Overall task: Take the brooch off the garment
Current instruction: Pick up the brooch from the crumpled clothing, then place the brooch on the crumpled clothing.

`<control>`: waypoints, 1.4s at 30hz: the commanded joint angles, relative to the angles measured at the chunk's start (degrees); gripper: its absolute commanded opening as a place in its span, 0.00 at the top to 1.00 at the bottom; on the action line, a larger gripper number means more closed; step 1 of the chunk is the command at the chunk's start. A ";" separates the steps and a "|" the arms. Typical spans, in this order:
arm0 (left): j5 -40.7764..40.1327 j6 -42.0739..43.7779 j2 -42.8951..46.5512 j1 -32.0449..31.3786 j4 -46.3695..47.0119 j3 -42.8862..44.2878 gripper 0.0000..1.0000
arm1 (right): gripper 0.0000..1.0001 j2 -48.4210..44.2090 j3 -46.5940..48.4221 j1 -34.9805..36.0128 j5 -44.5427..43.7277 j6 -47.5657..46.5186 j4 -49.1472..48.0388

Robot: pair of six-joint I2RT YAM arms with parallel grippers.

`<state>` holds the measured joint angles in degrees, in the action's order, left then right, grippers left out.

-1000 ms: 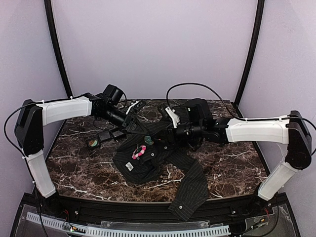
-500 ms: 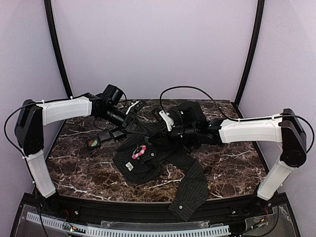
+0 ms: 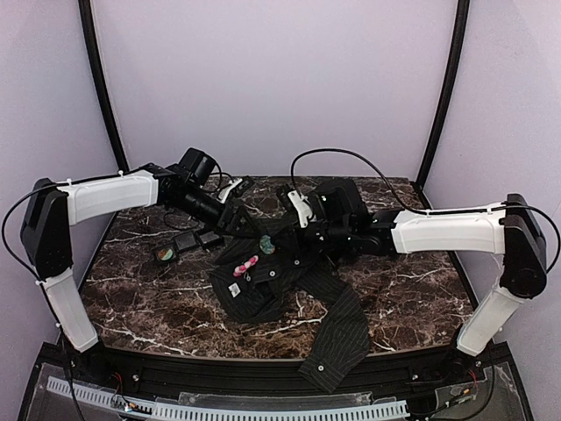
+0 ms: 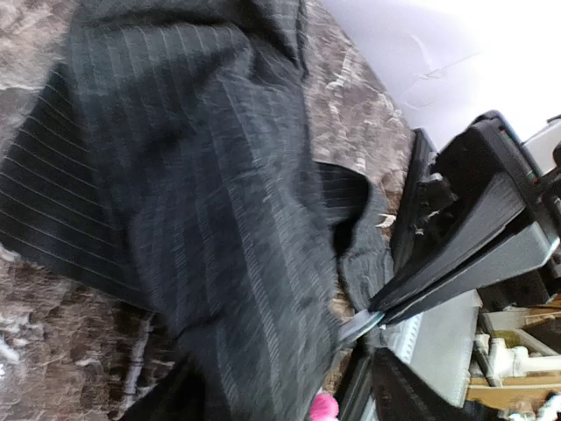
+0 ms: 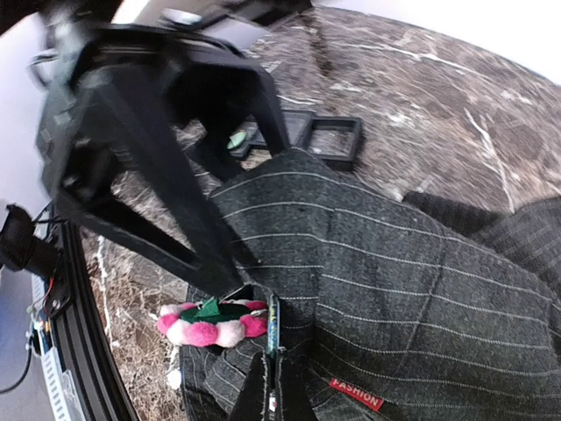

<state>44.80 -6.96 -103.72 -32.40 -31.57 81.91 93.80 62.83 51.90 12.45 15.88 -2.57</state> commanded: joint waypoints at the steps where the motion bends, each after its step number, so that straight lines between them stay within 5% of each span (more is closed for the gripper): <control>1: -20.61 3.84 10.54 -1.19 1.34 -3.22 0.24 | 1.00 -1.91 2.28 0.57 -8.78 8.12 5.49; 6: -29.33 6.57 18.24 -5.08 8.11 -9.26 0.16 | 1.00 -2.17 4.84 0.62 -11.47 15.48 9.19; 17: -28.84 -0.69 19.01 -6.58 10.81 -9.64 0.17 | 1.00 3.88 11.12 4.51 -16.16 20.57 15.07; 26: -32.16 -17.20 28.08 -6.57 24.38 -28.11 0.16 | 0.66 8.98 12.98 6.34 -4.81 19.51 5.28; 33: -31.17 -29.36 30.79 -7.00 33.75 -36.03 0.16 | 0.37 1.76 10.46 6.25 -13.96 13.25 6.39; 42: -26.49 -40.44 22.50 -10.41 45.59 -36.01 0.19 | 0.29 -5.45 3.32 2.67 -22.32 13.27 8.62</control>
<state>16.10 -41.08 -77.41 -41.12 8.12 44.86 89.76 70.57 56.64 -6.28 29.45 6.11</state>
